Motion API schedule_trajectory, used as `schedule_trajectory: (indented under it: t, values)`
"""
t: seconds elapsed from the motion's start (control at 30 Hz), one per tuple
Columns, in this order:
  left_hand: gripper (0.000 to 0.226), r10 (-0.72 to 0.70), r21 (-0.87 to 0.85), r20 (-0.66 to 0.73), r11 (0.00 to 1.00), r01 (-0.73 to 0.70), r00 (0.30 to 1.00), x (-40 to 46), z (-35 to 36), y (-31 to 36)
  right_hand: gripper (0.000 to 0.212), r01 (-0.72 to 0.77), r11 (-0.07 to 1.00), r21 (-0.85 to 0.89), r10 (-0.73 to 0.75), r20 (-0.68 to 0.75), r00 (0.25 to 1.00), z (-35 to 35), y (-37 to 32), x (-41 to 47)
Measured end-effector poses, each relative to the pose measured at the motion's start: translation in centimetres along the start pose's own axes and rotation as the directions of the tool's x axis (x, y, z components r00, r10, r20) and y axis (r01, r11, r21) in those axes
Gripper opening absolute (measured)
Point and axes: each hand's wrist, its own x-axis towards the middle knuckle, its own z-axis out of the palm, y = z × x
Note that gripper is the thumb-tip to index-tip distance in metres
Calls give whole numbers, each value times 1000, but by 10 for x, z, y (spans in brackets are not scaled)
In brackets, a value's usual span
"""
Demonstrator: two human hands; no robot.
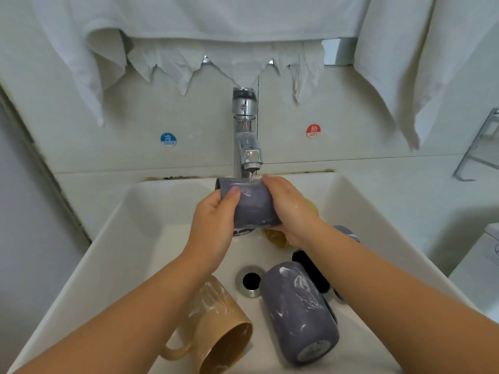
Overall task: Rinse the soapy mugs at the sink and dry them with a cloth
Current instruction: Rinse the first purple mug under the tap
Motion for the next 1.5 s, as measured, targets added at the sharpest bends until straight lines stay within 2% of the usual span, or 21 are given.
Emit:
schedule_trajectory:
  t: [0.07, 0.17, 0.3, 0.4, 0.5, 0.57, 0.63, 0.73, 0.77, 0.8, 0.87, 0.97, 1.07, 1.17, 1.2, 1.27, 1.33, 1.43, 1.5]
  values:
    - [22, -35, -9, -10, 999, 34, 999, 2, -2, 0, 31, 19, 999, 30, -21, 75, 997, -5, 2, 1]
    - [19, -144, -45, 1, 989, 144, 990, 7, -7, 0, 43, 131, 989, -68, -122, 124, 985, -6, 8, -3]
    - [15, -209, -40, 0, 977, 209, 978, 8, -6, 0, 17, 182, 973, -144, -171, 89, 981, -3, 4, -1]
    - [13, -222, -54, -54, 974, 220, 973, 11, -8, 2, 17, 161, 982, -102, -148, 127, 981, -8, 5, -1]
    - [15, -235, -78, -60, 970, 230, 970, 12, -11, 3, 34, 201, 974, -107, -176, 209, 962, -8, 8, -4]
    - [14, -225, -63, -43, 973, 222, 974, 10, -11, 3, 27, 223, 966, -128, -199, 176, 964, -5, 9, -2]
    - [13, -217, -46, -46, 976, 215, 975, 10, -9, 2, 12, 187, 975, -121, -171, 136, 976, -3, 4, -2]
    - [21, -243, -56, -66, 969, 239, 968, 11, -11, 1, 21, 108, 992, -63, -99, 137, 986, -6, 2, -1]
    - [24, -247, -66, -69, 968, 243, 967, 12, -12, 1, 18, 97, 995, -35, -90, 157, 984, -7, 2, -1]
    - [25, -245, -73, -65, 968, 240, 967, 13, -13, 1, 11, 106, 994, -30, -99, 179, 979, -7, 3, -2]
    - [22, -222, -55, -41, 974, 219, 974, 12, -13, 1, 13, 156, 984, -84, -138, 188, 972, -6, 6, -2]
    - [16, -181, 6, -6, 984, 181, 984, 10, -10, 0, 0, 156, 984, -87, -146, 113, 983, -3, 5, -2]
    - [22, -183, 22, -15, 983, 183, 983, 11, -9, -1, 18, 117, 991, -66, -111, 94, 989, -4, 3, 1]
    - [24, -219, -46, -59, 975, 217, 974, 15, -13, 0, 9, 103, 994, -37, -94, 190, 977, -7, 4, -1]
    - [23, -222, -55, -58, 974, 218, 973, 15, -15, 0, 19, 120, 990, -69, -103, 205, 973, -7, 6, -1]
    - [24, -211, -16, -39, 977, 211, 977, 15, -15, -1, 31, 142, 982, -125, -120, 167, 979, -4, 9, 0]
    - [21, -193, 22, -9, 981, 194, 981, 13, -12, -1, 23, 129, 982, -139, -118, 83, 989, 0, 4, -1]
    - [18, -191, -1, 0, 982, 191, 982, 12, -9, -1, 16, 14, 987, -163, -5, 57, 998, 1, -6, 4]
    - [17, -201, -25, -13, 979, 201, 979, 13, -11, 0, 15, -94, 988, -126, 114, 161, 980, -4, -12, 5]
